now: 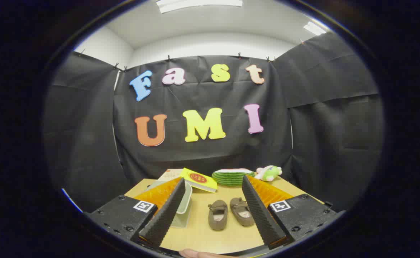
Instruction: Open the storage box then place both shoes into the box .Put the left shoe in first, then the right shoe, with the right side of both shoes facing outward in a uniform manner.
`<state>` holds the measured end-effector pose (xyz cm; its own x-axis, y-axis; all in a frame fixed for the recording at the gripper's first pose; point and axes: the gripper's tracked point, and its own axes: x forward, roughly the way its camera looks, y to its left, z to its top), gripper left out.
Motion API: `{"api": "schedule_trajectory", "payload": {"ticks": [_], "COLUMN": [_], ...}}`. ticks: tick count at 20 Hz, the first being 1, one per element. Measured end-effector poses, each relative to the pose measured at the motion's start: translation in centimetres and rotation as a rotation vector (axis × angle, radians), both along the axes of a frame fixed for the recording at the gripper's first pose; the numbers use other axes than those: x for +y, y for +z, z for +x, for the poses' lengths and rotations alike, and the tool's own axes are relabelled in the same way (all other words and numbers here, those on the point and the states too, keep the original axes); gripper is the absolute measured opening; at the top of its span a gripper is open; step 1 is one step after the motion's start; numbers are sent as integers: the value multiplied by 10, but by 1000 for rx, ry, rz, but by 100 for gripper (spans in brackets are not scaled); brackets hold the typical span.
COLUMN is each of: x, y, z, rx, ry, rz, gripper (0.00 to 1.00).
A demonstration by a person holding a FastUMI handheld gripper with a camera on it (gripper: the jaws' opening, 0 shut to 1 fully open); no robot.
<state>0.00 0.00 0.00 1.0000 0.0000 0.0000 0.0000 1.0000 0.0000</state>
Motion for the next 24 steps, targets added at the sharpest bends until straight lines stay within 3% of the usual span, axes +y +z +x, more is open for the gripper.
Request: {"api": "schedule_trajectory", "payload": {"ticks": [10, 17, 20, 24], "x": [0, 0, -7, 7], "y": [-16, -7, -4, -30], "z": [13, 30, 47, 86], "rx": [29, -34, -60, 12], "ry": [-1, -9, -50, -15], "rz": [-17, -107, -145, -125], "gripper": [100, 100, 100, 100]}}
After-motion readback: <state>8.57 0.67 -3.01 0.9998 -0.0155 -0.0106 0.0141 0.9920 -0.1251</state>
